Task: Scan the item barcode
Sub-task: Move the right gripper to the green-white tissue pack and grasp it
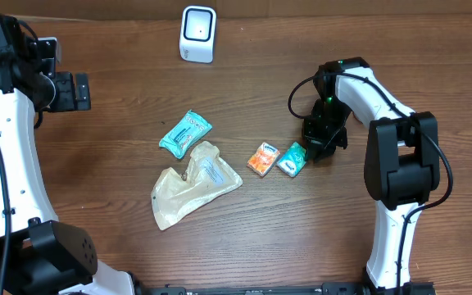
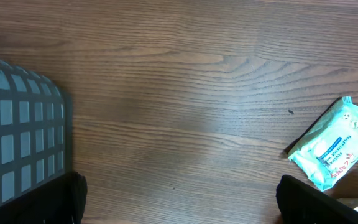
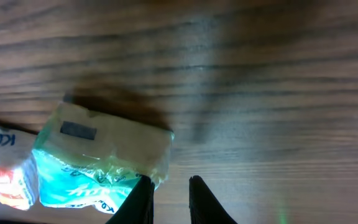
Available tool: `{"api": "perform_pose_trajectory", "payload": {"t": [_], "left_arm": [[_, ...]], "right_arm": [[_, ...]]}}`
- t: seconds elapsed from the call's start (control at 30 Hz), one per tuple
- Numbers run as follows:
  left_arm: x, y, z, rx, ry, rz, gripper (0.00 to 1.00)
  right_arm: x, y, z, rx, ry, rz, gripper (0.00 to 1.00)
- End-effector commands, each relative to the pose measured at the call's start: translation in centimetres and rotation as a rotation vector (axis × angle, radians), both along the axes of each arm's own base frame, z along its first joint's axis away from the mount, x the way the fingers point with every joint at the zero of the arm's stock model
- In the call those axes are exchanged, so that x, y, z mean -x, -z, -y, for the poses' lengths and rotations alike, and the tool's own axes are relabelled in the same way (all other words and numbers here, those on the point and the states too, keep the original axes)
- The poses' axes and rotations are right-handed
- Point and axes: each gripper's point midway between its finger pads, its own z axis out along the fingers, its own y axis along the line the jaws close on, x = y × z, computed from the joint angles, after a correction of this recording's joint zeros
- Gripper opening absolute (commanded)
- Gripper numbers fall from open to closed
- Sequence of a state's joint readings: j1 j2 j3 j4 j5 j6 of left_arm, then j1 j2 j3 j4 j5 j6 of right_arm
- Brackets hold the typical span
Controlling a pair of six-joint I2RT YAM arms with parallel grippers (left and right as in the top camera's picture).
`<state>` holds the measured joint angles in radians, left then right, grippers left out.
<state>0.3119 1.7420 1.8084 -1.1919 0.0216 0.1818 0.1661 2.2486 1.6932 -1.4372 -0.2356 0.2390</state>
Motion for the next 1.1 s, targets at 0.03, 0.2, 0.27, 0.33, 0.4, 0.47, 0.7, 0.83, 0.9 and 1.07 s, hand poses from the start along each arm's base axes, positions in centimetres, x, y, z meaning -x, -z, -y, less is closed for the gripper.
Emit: {"api": "perform_pose_trajectory", "payload": {"t": [0.03, 0.2, 0.27, 0.33, 0.4, 0.47, 0.7, 0.83, 0.9, 1.07], "left_arm": [[-0.1, 0.2, 0.2, 0.01, -0.011, -0.004, 1.0], [-0.1, 0.2, 0.2, 0.01, -0.01, -0.004, 1.0], [-0.1, 0.2, 0.2, 0.01, -0.011, -0.004, 1.0], [-0.1, 0.2, 0.2, 0.01, -0.011, -0.004, 1.0], [-0.1, 0.2, 0.2, 0.01, -0.011, -0.004, 1.0], [-0.1, 0.2, 0.2, 0.01, -0.012, -0.004, 1.0], [-0.1, 0.2, 0.2, 0.01, -0.012, -0.004, 1.0], [-0.1, 0.2, 0.2, 0.01, -0.012, -0.004, 1.0], [-0.1, 0.2, 0.2, 0.01, -0.012, -0.004, 1.0], [-0.1, 0.2, 0.2, 0.01, -0.011, -0.004, 1.0]], "right_arm": [[-2.8, 0.4, -0.5, -0.009, 0.016, 0.129, 0.17], [-7.1, -0.2, -1.2, -0.04, 0.017, 0.294, 0.33], [-8.3, -1.8, -1.5, -0.052, 0.018, 0.33, 0.35], [-9.0, -3.5, -1.8, -0.071, 0.018, 0.351, 0.35], [-9.3, -5.3, -2.4, -0.102, 0.025, 0.354, 0.35], [-8.8, -6.7, -3.1, -0.141, 0.04, 0.327, 0.4], [-5.2, -4.9, -3.2, -0.108, 0.081, 0.171, 0.57], [-3.6, -2.9, -3.7, -0.099, 0.064, 0.126, 0.57], [-3.1, -2.1, -3.9, -0.097, 0.055, 0.114, 0.56], [-3.7, -1.7, -4.7, -0.114, 0.006, 0.163, 0.5]]}}
